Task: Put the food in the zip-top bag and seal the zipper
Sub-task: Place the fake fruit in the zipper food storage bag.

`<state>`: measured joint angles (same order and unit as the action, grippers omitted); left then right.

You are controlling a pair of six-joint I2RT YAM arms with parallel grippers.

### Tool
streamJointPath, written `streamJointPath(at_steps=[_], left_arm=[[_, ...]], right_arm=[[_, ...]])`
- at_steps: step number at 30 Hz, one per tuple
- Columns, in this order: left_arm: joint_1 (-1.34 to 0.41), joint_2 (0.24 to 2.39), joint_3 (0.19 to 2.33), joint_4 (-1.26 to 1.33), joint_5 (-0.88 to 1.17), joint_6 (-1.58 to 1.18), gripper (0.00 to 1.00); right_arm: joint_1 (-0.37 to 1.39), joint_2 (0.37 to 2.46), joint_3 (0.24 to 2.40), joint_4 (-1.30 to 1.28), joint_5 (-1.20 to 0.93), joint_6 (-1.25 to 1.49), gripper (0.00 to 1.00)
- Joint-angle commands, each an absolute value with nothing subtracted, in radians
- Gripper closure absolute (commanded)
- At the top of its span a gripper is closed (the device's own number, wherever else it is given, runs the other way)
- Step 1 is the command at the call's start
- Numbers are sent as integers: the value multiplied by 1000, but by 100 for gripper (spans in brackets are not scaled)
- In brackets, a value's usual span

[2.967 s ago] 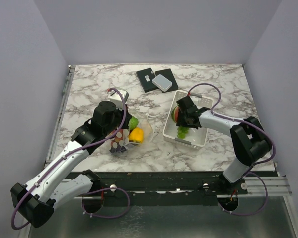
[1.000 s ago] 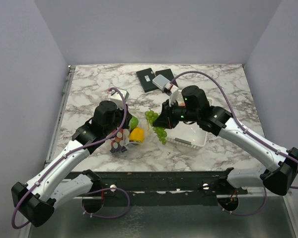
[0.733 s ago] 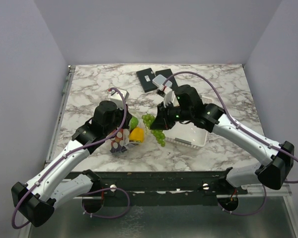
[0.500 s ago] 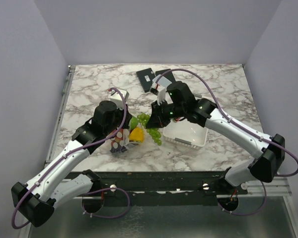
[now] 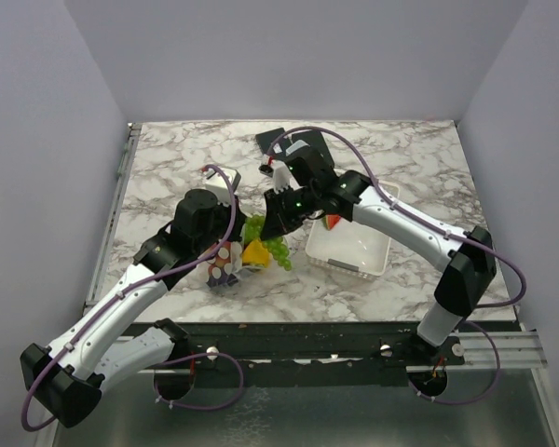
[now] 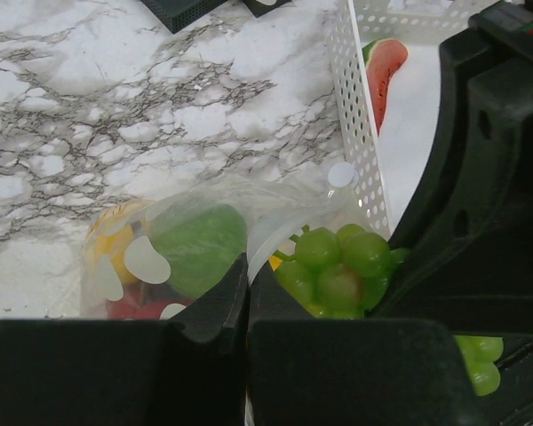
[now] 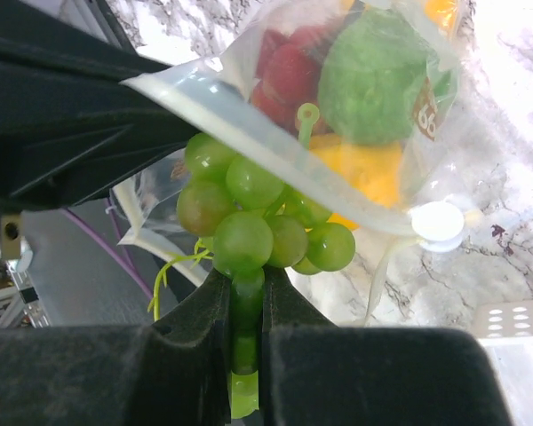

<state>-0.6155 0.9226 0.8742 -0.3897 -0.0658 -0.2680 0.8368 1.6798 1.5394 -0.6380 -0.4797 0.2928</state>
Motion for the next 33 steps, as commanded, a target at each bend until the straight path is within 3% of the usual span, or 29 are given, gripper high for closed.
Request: streamJointPath(at_steps=[1,12,21,33], left_arm=[[-615,898,870,-357,-26,-266,100],[-617,894,870,-354,-14,-267,100],[-617,905,870,-354,-13,-269,100],[-617,916,869,-354,-17,-271,100]], right_arm=[[841,1743,1618,-692,-454,319,98],[842,1874,1742,-684,-372,402,97],[842,1856,1672,-521,-239,539,98],[868,1884,1615,-346,-220,672,97]])
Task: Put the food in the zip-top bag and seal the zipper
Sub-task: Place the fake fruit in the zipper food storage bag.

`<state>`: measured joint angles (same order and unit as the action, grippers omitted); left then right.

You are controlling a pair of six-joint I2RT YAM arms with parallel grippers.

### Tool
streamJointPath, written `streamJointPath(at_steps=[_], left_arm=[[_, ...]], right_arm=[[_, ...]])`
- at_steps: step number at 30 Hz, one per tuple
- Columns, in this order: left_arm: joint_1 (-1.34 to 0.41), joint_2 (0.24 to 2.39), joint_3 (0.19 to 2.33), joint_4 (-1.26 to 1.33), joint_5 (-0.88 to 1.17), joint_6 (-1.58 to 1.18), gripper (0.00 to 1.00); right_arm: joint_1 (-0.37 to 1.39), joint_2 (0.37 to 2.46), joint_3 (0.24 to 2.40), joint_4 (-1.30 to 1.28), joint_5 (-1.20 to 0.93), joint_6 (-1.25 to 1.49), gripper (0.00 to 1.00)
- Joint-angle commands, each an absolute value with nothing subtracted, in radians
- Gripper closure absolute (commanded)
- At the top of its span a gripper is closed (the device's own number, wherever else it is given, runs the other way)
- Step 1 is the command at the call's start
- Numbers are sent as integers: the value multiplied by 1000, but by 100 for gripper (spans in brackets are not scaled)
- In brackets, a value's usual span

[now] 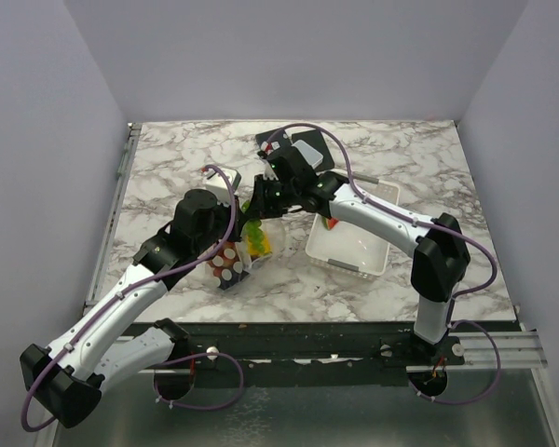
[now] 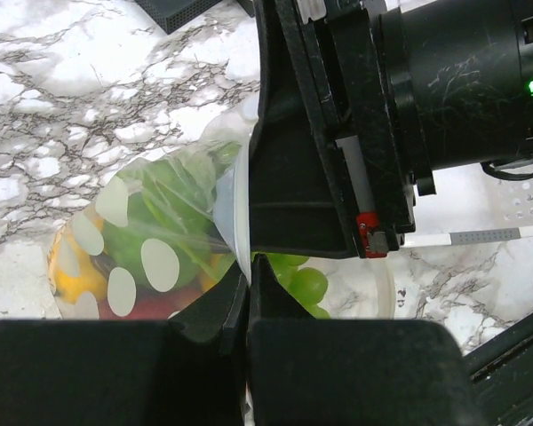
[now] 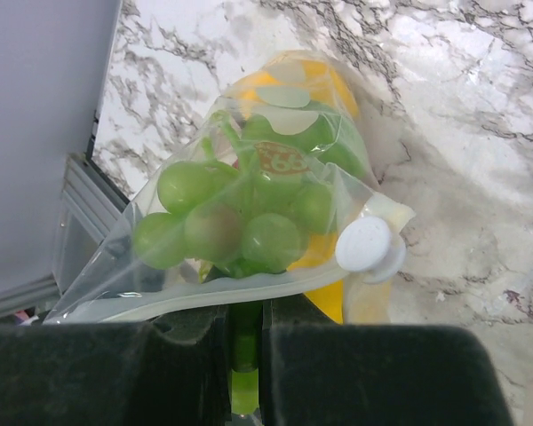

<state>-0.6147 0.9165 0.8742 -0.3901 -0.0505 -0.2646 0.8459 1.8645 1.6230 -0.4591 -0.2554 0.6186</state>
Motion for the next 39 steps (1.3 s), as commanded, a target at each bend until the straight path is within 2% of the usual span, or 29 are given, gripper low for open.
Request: streamJointPath(at_steps=[1,9,16,19,32,39], left_arm=[[-617,916,868,-354,-18,-270,100],[-617,913,868,-353,-38,-269,100],[-617,910,867,-356,-57,-269,100],[-617,910,867,-355,-58,-269,100],[-617,911,867,-357,-73,-266,100],[-616,917,867,-357,-71,-265,100]], right_arm=[[875,1887,1612,-334,-226,676,96],[926,1894,1578,-293,-213,690,88],[930,1810,1480,-255,-177,679,61],[930,1766,1451,-253,-156,667,54],[930,1612,1381,-336,-59,604,48],[930,1637,1371,-293,-122,615,47]])
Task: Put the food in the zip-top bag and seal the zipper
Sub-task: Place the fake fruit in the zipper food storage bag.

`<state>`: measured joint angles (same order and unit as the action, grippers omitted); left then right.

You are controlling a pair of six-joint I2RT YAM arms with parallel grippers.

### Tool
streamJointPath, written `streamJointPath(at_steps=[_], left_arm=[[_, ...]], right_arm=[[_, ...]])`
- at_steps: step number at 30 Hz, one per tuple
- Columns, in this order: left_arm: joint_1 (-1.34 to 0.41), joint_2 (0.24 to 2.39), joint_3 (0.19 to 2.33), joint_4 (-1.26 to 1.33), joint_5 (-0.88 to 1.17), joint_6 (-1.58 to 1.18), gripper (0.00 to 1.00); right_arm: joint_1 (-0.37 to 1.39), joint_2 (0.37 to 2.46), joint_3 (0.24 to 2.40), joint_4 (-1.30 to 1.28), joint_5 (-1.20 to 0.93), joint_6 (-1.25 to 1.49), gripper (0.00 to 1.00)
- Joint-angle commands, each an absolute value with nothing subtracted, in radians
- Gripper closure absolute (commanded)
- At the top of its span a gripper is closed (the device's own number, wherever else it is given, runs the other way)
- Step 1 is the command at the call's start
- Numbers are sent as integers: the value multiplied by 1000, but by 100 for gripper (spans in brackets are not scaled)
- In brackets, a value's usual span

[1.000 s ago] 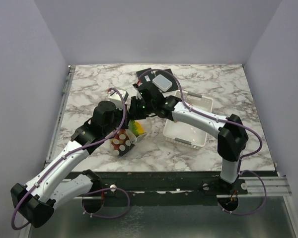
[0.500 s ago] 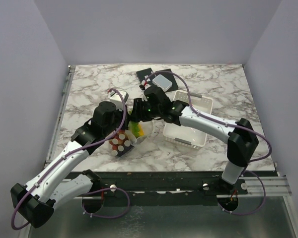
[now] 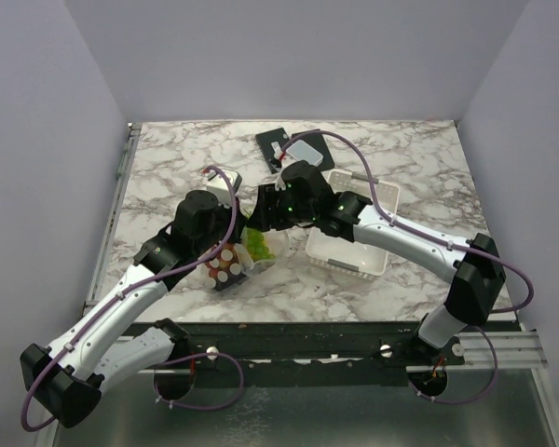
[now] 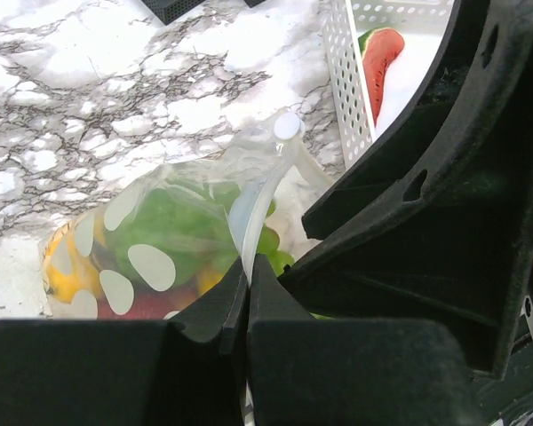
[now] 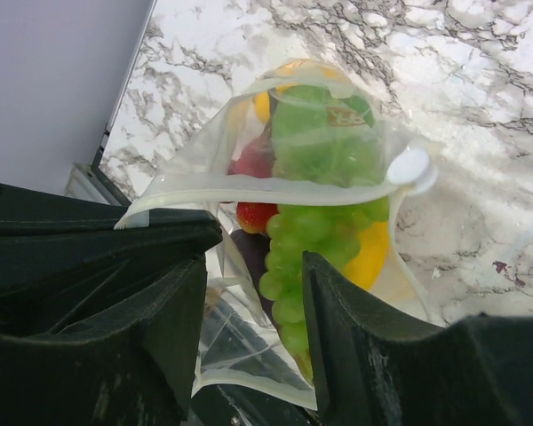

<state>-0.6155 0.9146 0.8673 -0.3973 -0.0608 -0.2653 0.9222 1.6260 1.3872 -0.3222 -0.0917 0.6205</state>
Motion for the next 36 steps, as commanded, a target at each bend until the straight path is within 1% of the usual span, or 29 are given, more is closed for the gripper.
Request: streamJointPath(at_steps=[1,4,8,16,25,32,36], left_arm=[[-617,919,867,-357,-71,-265,100],[-616,917,867,-358,-73,-265,100],[-616,914,865,-358,-75,-264,100],[-616,909,867,-357,-71,-265,100],[-616,904,867,-358,-71,-264,100],[-616,903,867,-359,-69,-264,100],[-617,903,867,-359,-68,-265,100]], right_arm=[[930,1651,1375,-286,-138,620,48],[933,1684,1391,-288,-151,622,47],[933,1673,1388,-302,-115,610,47],[933,1568,1342,-352,-43,582,46],[933,1477,1264,-427,122,576,44],[930,1472,1224,-461,194,571,42],[922,1489,1201,-456,196,589,42]])
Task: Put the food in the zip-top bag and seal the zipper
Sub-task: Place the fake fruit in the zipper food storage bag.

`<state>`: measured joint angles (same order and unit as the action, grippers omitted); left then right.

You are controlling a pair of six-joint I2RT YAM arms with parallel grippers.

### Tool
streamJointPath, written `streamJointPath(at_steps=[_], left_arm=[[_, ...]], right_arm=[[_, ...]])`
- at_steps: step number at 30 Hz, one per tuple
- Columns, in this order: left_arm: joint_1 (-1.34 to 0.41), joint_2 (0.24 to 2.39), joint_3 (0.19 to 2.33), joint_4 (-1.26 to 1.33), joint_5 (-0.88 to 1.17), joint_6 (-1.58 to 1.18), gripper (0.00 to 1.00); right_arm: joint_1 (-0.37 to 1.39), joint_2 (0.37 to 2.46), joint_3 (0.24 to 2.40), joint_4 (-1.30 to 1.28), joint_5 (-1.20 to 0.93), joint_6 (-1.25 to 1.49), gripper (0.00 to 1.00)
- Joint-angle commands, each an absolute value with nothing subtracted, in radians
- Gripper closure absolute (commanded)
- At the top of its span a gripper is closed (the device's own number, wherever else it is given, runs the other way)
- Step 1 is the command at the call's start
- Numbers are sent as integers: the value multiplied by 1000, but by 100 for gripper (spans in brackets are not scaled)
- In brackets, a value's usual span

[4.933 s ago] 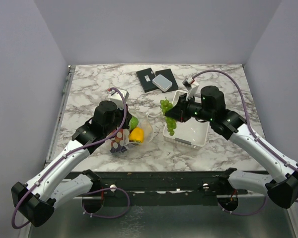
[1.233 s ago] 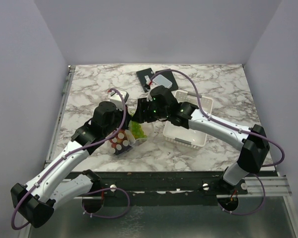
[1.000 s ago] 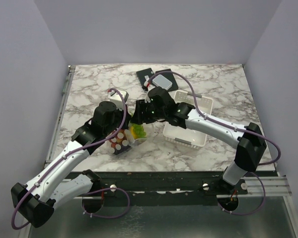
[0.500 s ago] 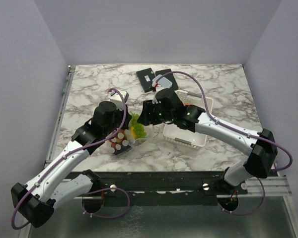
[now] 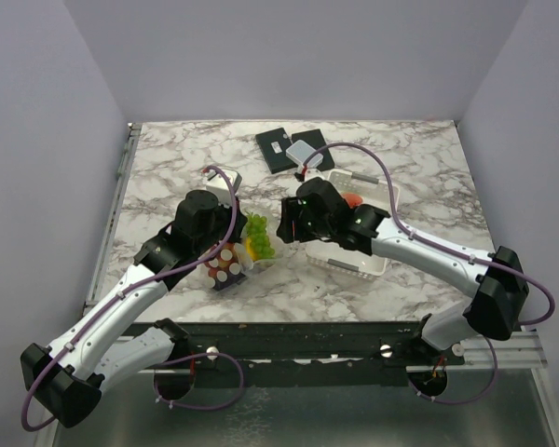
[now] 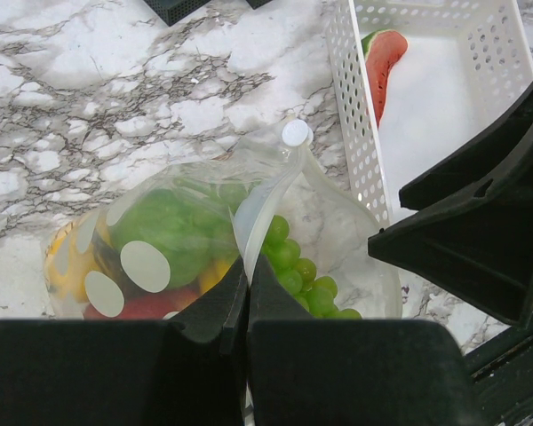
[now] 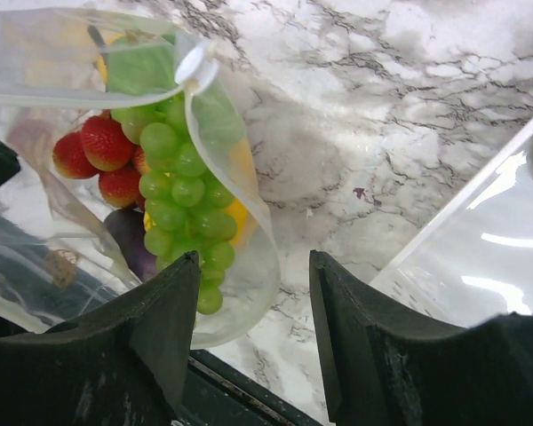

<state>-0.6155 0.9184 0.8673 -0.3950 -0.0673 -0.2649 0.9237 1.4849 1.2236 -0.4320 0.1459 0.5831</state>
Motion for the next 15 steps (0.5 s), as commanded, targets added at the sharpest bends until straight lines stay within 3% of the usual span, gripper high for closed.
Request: streamJointPath(at_steps=[1,15], left_arm=[[-617,903,867,-359,-67,-265,100],[-616,902,865,-359,-65,-264,100]], right_arm=[[922,1495,1195,-450,188,590,42],[910,1576,1176,-364,100,623,62]])
